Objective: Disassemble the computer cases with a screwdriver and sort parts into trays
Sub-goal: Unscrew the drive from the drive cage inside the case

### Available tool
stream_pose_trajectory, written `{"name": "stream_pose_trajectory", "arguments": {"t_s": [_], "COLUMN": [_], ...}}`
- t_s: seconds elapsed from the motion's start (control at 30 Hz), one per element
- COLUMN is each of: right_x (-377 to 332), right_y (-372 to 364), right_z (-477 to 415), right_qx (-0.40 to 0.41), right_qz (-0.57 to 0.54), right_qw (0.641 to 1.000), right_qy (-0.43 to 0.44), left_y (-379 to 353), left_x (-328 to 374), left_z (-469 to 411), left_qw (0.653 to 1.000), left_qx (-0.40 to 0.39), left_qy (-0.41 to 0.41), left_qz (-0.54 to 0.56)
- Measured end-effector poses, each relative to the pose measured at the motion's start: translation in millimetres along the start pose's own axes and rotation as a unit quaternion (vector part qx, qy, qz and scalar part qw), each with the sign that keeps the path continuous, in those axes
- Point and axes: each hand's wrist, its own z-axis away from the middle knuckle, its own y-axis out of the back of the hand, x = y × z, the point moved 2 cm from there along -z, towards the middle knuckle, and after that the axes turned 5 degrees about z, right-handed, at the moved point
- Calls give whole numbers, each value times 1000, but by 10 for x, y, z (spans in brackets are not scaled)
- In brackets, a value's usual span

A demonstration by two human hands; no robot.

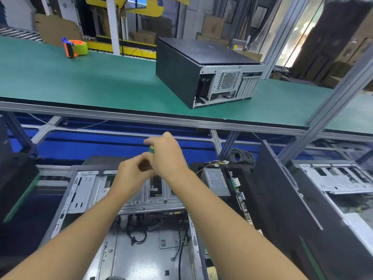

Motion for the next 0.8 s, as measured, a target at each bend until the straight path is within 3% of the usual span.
{"name": "stream_pose_trajectory", "arguments": {"t_s": [0.23, 0.4, 0.63, 0.8], "right_x": [46, -11, 2, -48], "right_y": [38, 39, 23, 52], "right_z": [16, 39, -9, -27], "right_qx": [-33, -66, 19, -29], "right_qz": [-23, -89, -24, -20], "right_qw": [999, 993, 1000, 998], "right_qy": [26, 36, 7, 48], "left_y": [71, 59, 32, 170], "left_x": [-75, -85, -52, -125], "left_z": [-28, -21, -35, -86], "left_qw": [995, 997, 998, 994], "left_qx": [-76, -49, -15, -95], "left_qy": [-3, -17, 6, 15], "left_qz": [58, 64, 63, 54]}}
